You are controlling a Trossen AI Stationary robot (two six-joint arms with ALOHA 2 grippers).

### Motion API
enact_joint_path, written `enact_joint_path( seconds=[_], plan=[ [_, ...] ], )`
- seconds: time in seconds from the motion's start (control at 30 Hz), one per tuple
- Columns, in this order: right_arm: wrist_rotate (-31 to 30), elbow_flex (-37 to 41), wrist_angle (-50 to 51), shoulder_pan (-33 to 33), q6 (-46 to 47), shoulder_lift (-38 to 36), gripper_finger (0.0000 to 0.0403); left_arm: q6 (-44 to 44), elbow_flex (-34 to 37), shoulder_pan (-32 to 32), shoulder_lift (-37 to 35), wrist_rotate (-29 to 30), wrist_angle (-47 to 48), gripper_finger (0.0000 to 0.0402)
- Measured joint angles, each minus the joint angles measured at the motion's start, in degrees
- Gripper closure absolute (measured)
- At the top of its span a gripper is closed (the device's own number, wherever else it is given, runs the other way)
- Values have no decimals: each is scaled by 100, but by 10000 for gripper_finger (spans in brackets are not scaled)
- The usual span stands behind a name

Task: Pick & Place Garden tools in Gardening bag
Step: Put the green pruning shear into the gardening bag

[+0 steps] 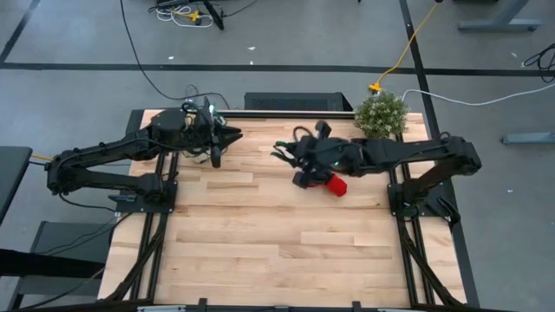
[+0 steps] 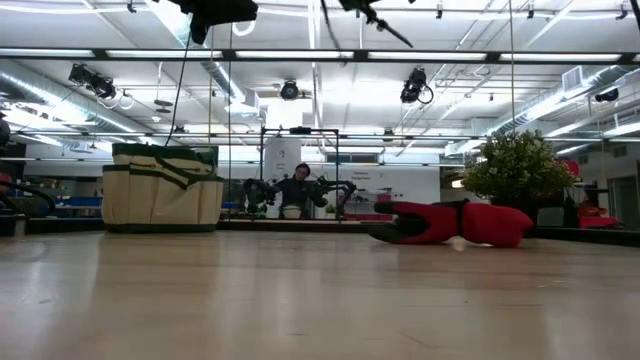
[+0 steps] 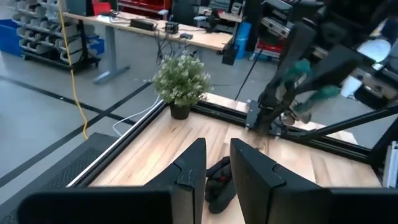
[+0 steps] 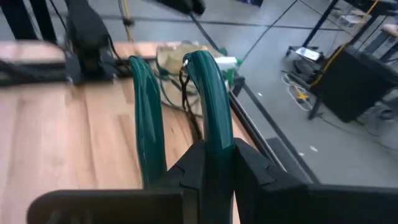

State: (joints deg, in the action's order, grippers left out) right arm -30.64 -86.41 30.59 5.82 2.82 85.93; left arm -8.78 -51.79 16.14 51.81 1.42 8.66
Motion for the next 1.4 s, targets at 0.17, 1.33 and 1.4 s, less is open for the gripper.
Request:
enact_joint_path(
  seconds=[0.17,1.33,1.4],
  plan=[
    [35,0,-440,-131,121,-287,353,0,0,0,0,-273,-279,323],
    [164,-4,-2316,-645,-8,-72,353,-189,2,-98,324,-1220,-1746,185],
    [172,-4,-2280,-656,9,-51,353,-223,0,-138,461,-1228,-1979,172]
  ],
)
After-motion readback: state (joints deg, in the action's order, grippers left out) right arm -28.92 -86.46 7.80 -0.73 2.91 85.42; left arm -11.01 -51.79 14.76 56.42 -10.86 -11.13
